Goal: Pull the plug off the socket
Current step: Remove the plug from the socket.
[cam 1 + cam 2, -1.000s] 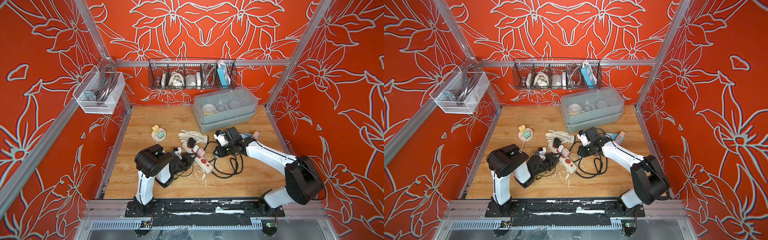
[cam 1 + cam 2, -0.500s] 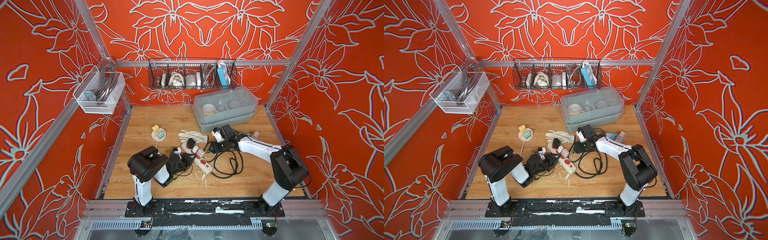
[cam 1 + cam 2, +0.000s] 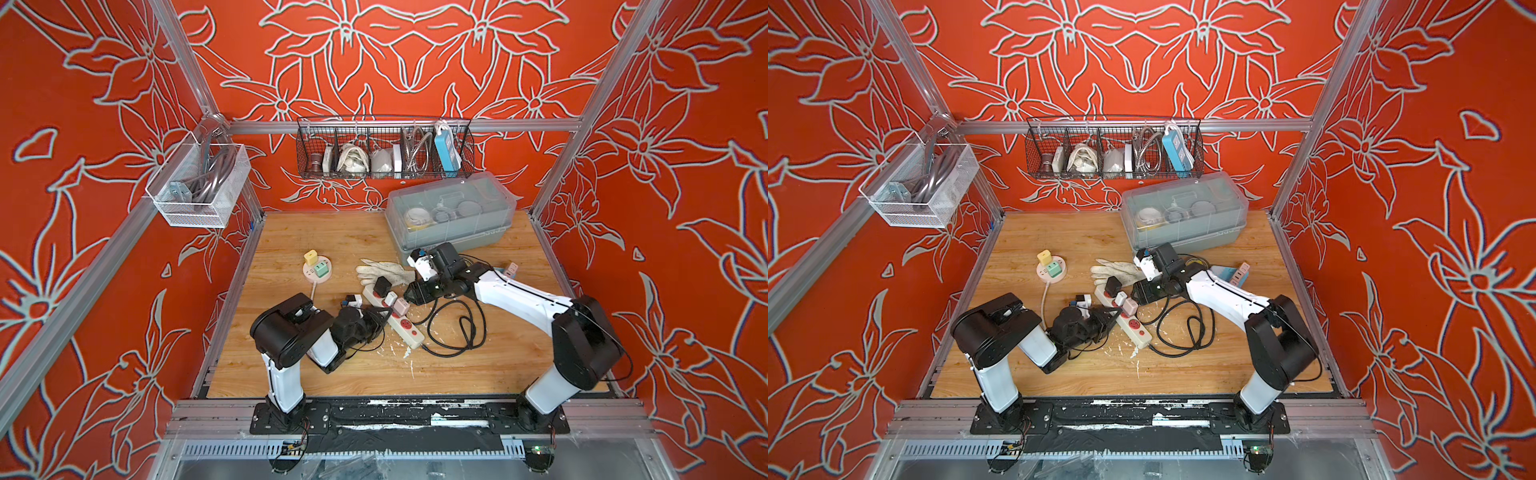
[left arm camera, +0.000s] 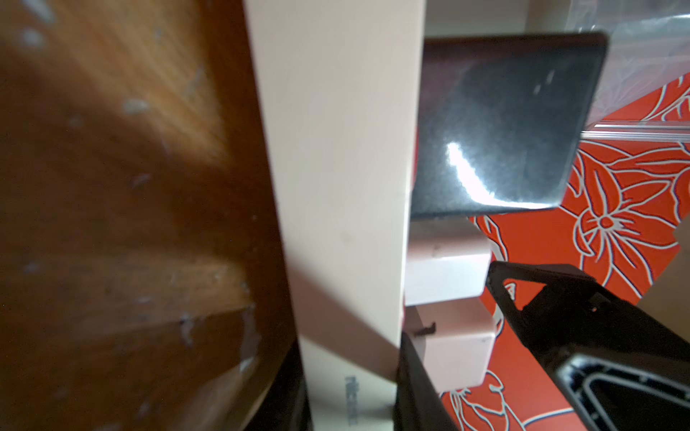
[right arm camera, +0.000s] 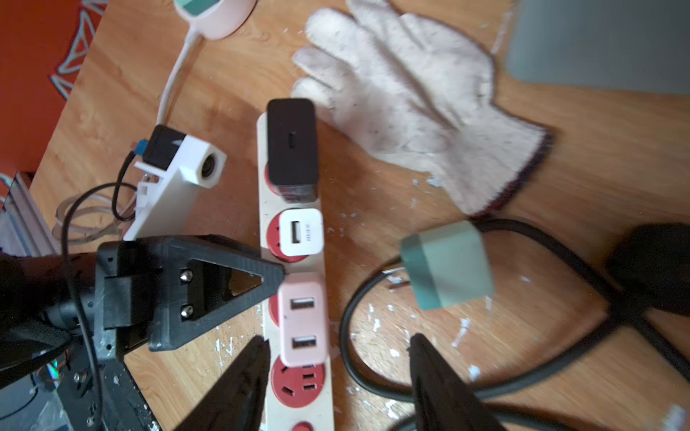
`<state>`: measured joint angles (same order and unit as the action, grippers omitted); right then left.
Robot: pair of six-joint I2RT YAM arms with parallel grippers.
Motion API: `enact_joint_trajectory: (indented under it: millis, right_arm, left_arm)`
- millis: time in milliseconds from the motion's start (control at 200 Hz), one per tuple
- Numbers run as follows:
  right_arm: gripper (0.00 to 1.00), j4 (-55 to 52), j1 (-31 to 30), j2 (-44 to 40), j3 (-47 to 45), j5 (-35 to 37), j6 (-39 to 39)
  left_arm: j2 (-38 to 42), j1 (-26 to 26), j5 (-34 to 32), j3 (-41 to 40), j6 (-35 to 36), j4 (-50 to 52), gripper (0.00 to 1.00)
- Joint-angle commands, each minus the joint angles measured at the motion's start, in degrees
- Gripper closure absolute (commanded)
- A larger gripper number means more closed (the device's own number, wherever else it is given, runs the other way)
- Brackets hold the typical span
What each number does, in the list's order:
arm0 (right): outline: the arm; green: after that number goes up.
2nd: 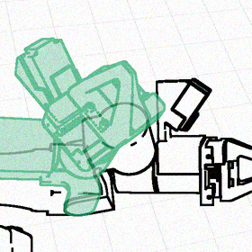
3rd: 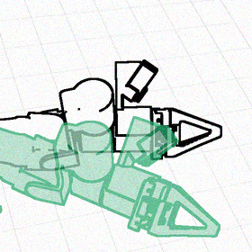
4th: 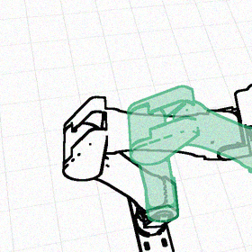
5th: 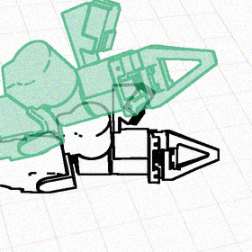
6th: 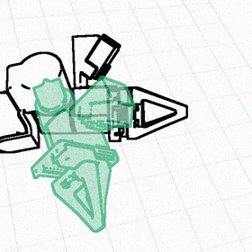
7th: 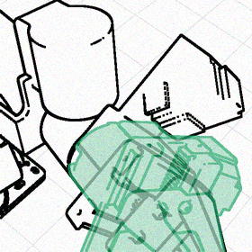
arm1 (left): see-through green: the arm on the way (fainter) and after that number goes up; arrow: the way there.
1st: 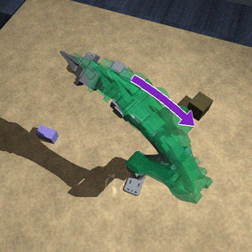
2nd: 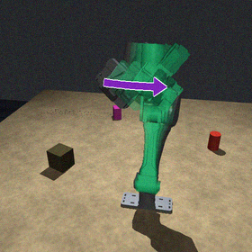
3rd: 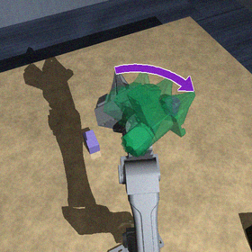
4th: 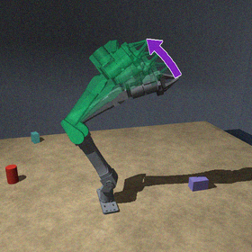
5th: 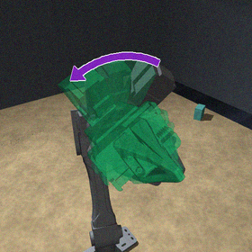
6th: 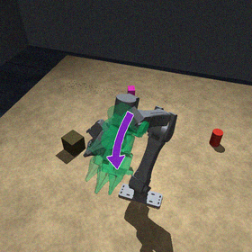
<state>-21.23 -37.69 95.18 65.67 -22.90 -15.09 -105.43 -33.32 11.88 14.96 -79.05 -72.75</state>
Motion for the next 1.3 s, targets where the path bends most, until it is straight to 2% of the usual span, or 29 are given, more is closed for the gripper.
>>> enact_joint_trajectory:
  millis: [0, 215, 400, 495, 561, 661, 881, 951, 1046, 1126, 1296]
  right_arm:
    - [0.39, -2.48, -1.13, 2.68, 1.64, -3.25, 2.74]
    - [0.43, -4.37, -2.28, 6.38, 2.99, -4.94, 4.3]
    - [0.58, -4.86, -2.3, 6.91, 3.43, -5.76, 5.73]
    - [0.78, -5.79, -2.3, 6.65, 4.28, -6.09, 6.88]
    - [1.0, -5.9, -2.3, 5.61, 4.6, -6.32, 7.35]
    - [1.0, -6.75, -1.78, 3.71, 5.53, -8.46, 7.06]
    - [1.0, -3.92, -0.34, 0.8, 5.31, -14.09, 0.79]
    - [1.0, -6.93, -1.72, 1.19, 6.09, -10.13, 3.24]
    - [1.0, -13.32, -3.66, 1.67, 7.19, -0.35, 9.53]
    - [1.0, -15.06, -2.46, -0.25, 6.38, 2.18, 11.39]
    - [1.0, -6.96, 2.88, -4.87, 2.49, -11.44, 5.15]
  left_arm:
    - [-3.91, 0.0, -1.27, -3.72, 6.98, 24.59, 1.0]
    - [-3.54, -0.09, -1.45, -3.92, 6.98, 24.59, 1.0]
    - [-3.04, -0.21, -2.1, -4.11, 7.15, 25.63, 1.0]
    - [-3.03, -0.2, -2.55, -4.26, 7.41, 26.46, 1.0]
    - [-3.28, -0.3, -2.97, -4.67, 7.64, 26.91, 1.0]
    - [-4.17, -0.64, -4.93, -6.24, 7.67, 27.05, 1.0]
    - [-7.94, -0.61, -6.04, -7.05, 7.64, 25.6, 1.0]
    - [-9.19, -0.62, -5.9, -7.18, 7.17, 24.22, 1.0]
    - [-10.1, -0.67, -5.95, -7.14, 7.12, 23.71, 1.0]
    - [-10.81, -0.61, -6.49, -7.25, 7.06, 23.64, 1.0]
    - [-12.45, -0.61, -7.02, -7.42, 6.7, 22.4, 1.0]
